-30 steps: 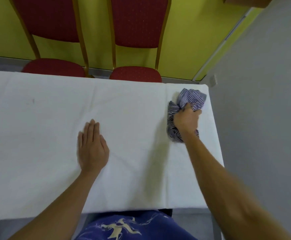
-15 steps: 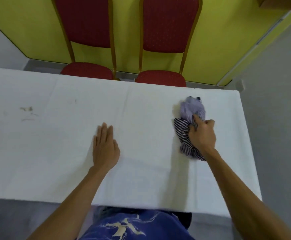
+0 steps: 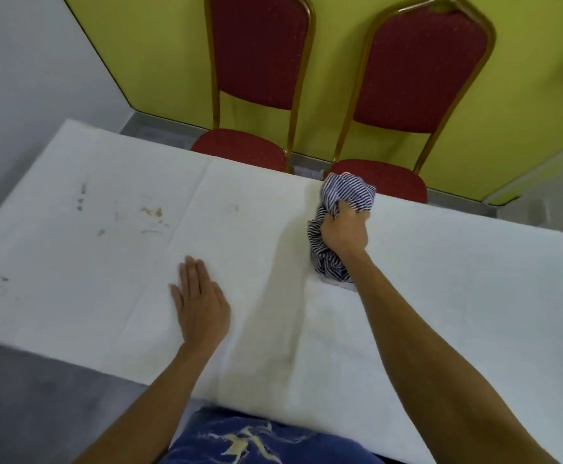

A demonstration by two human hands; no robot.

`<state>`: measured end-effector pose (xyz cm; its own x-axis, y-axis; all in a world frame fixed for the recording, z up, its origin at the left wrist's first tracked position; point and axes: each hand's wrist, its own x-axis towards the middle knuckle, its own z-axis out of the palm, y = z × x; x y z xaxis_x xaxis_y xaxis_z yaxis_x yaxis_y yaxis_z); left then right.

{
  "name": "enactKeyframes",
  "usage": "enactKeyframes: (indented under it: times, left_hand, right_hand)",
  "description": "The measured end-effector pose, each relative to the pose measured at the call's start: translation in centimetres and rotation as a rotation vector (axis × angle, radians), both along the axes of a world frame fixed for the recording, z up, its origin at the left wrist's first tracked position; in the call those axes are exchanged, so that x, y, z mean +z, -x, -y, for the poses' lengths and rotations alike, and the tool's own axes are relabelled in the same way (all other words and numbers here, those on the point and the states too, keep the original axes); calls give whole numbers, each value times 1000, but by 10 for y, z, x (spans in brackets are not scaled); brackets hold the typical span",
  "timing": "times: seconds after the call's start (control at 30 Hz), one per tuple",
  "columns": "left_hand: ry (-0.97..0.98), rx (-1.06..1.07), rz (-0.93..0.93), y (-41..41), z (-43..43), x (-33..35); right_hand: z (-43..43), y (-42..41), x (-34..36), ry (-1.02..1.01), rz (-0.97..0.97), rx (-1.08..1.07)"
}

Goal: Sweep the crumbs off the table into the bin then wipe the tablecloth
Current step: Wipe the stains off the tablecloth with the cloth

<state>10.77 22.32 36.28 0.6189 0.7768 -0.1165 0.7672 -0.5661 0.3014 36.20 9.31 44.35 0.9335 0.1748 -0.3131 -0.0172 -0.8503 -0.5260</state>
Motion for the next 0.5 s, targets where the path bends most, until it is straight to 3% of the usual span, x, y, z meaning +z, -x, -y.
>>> enactKeyframes:
  times: [0.1, 0.2, 0.27, 0.4, 0.5]
  left_hand:
    - [6, -40, 21, 10, -7, 0]
    - [3, -79, 54, 28, -26, 0]
    - [-1, -39, 73, 42, -50, -1]
    - [-6, 157, 108, 76, -100, -3]
    - [-79, 204, 110, 92, -113, -4]
  right_hand:
    - [-66, 45, -4, 22, 2, 234]
    - [-76, 52, -6, 68, 60, 413]
    - [-52, 29, -6, 113, 119, 325]
    - [9, -19, -10, 169, 133, -158]
    - [-29, -5, -14, 119, 112, -241]
